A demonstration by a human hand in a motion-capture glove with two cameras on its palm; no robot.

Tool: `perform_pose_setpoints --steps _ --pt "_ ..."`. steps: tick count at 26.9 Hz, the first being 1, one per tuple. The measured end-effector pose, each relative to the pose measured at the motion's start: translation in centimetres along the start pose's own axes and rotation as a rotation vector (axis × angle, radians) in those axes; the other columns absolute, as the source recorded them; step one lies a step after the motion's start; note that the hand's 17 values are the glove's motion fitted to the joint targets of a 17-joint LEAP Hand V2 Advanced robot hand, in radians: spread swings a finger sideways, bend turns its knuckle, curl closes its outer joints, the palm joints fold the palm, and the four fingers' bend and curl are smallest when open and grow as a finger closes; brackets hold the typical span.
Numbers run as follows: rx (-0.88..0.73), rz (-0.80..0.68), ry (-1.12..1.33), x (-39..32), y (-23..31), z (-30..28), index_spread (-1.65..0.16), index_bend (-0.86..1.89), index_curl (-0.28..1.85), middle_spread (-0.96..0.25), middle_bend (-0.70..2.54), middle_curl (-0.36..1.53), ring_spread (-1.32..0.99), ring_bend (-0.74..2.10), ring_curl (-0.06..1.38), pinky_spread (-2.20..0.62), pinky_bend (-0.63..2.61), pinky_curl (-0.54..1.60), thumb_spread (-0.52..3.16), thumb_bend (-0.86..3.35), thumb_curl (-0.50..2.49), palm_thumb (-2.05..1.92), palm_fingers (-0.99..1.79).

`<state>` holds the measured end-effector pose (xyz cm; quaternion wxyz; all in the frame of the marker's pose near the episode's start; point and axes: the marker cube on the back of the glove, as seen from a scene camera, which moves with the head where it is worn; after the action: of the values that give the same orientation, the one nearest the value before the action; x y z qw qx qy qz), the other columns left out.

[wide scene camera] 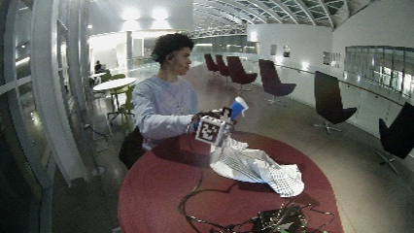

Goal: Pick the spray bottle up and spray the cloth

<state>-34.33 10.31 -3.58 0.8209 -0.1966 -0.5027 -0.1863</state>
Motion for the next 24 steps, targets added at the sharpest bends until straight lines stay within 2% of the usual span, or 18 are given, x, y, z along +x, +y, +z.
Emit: perform_pose_setpoints --steps 4,8,11,16,20,24 --pt "0.077 -0.153 -0.062 -1.6 -4.7 3.6 -0.18 0.14 0.33 -0.05 0.38 0.50 -0.04 0.47 0.41 0.18 0.13 0.33 0.87 -0.02 0.60 0.87 1.04" --pt "0.136 -0.231 -0.101 -1.9 -9.1 7.3 -0.20 0.16 0.35 -0.05 0.43 0.51 -0.04 0.43 0.40 0.16 0.10 0.31 0.90 -0.03 0.58 0.85 1.00" --pt "0.128 -0.256 -0.026 -0.1 -11.2 9.3 -0.20 0.19 0.37 -0.06 0.36 0.49 -0.05 0.44 0.40 0.15 0.11 0.29 0.94 -0.04 0.55 0.82 0.96" --pt "0.219 -0.279 -0.026 1.2 -14.7 11.5 -0.22 0.18 0.39 -0.06 0.35 0.48 -0.06 0.42 0.39 0.13 0.11 0.27 0.97 -0.04 0.52 0.78 0.94" --pt "0.151 -0.267 0.013 2.5 -14.9 13.2 -0.23 0.19 0.40 -0.07 0.34 0.48 -0.07 0.41 0.39 0.11 0.11 0.25 0.98 -0.04 0.49 0.76 0.92" --pt "0.159 -0.266 0.049 3.3 -15.3 13.4 -0.24 0.18 0.41 -0.08 0.33 0.47 -0.07 0.40 0.38 0.09 0.12 0.24 0.97 -0.04 0.46 0.73 0.90"
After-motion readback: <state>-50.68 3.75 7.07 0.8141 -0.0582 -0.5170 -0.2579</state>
